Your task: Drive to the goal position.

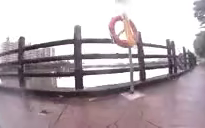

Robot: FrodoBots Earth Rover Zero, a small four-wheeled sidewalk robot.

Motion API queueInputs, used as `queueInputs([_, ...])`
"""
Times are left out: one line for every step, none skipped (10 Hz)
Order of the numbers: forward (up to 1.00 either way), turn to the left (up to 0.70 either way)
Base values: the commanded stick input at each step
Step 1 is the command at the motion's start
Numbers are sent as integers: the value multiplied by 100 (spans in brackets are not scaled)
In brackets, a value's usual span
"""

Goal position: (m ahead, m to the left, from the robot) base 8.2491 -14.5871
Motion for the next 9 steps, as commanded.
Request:
queueInputs([0, -100])
queueInputs([0, -100])
queueInputs([0, -100])
queueInputs([0, -100])
queueInputs([0, -100])
queueInputs([0, -100])
queueInputs([0, -100])
queueInputs([0, -100])
queueInputs([0, -100])
